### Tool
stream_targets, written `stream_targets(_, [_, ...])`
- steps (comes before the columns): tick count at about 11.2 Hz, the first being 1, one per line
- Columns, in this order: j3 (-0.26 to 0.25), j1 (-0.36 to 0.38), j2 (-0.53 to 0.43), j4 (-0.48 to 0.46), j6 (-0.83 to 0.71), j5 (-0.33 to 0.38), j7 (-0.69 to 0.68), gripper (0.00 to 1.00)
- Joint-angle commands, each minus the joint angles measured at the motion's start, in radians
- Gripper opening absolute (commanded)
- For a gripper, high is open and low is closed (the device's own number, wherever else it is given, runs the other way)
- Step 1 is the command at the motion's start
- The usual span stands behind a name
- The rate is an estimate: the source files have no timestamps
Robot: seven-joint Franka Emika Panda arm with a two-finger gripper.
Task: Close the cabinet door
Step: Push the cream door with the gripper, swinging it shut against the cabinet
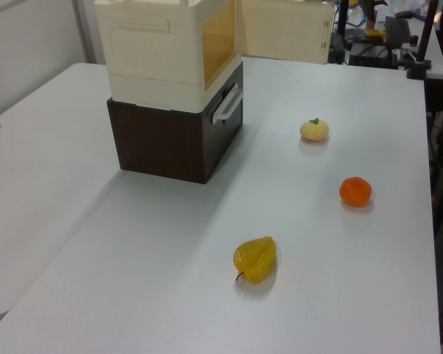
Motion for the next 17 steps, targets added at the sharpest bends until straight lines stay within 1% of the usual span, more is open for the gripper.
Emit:
stream_targets(1, [-0.002,0.078,-0.007,-0.033,0.059,0.026,0.008,0.0])
stream_targets(3, [-0.002,0.126,0.024,-0.034,0.136,0.057,0.054,0.0])
stream_targets(5, [-0.001,0.172,0.065,-0.034,0.251,0.057,0.1,0.0])
stream_targets(6, [-0.001,0.186,0.079,-0.034,0.304,0.057,0.118,0.0])
stream_targets(8, [-0.001,0.21,0.124,-0.034,0.477,0.056,0.184,0.0])
stream_targets(9, [-0.001,0.21,0.128,-0.034,0.506,0.053,0.197,0.0])
stream_targets(15, [-0.001,0.207,0.135,-0.035,0.513,0.049,0.198,0.0])
stream_targets(16, [-0.001,0.207,0.133,-0.038,0.5,0.04,0.192,0.0])
stream_targets(17, [-0.002,0.209,0.119,-0.065,0.489,0.036,0.186,0.0])
